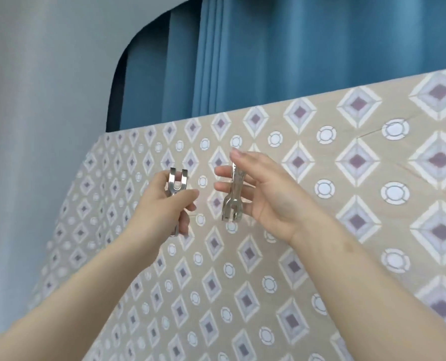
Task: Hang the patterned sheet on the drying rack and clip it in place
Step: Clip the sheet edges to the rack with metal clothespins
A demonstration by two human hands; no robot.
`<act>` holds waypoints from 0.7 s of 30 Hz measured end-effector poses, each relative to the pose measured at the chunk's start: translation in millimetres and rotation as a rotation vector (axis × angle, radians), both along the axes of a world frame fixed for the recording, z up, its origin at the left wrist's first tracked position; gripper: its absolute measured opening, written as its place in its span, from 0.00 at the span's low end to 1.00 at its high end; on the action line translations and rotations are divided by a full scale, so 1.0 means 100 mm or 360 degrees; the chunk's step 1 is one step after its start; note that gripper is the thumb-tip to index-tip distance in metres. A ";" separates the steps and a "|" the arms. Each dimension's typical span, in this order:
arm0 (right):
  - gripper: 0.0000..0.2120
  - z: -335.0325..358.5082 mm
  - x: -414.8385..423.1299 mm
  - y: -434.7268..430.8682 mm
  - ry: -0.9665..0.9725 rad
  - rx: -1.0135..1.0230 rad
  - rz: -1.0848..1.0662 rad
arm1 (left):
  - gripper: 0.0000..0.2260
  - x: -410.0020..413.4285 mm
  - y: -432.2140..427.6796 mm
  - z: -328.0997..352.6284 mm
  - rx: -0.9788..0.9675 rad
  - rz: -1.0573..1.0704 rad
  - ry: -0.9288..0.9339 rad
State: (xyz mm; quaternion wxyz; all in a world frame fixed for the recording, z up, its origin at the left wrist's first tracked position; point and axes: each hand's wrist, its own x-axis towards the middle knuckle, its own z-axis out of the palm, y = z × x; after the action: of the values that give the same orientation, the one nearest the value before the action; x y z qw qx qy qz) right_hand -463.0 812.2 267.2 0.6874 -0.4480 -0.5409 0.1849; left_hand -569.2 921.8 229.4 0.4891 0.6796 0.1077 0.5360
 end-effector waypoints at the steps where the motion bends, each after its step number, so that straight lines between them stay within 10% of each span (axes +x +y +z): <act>1: 0.09 0.01 -0.04 0.17 -0.0053 -0.0025 -0.0007 | 0.10 -0.07 0.12 0.01 0.0003 0.0041 -0.0010; 10: 0.04 -0.22 -0.22 1.75 -0.0436 -0.0102 -0.0118 | 0.12 -0.56 1.33 -0.03 0.0234 0.0534 0.0052; 21: 0.10 -0.17 -0.80 3.76 -0.0981 -0.0203 -0.0506 | 0.13 -1.01 3.28 0.18 0.0183 0.0241 0.0076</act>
State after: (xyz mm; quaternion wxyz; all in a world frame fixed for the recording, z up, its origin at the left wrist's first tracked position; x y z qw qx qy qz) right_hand -543.0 1188.5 250.1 0.4827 -0.6035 -0.6337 -0.0349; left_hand -670.3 1249.5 247.7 0.4046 0.7090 0.1396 0.5605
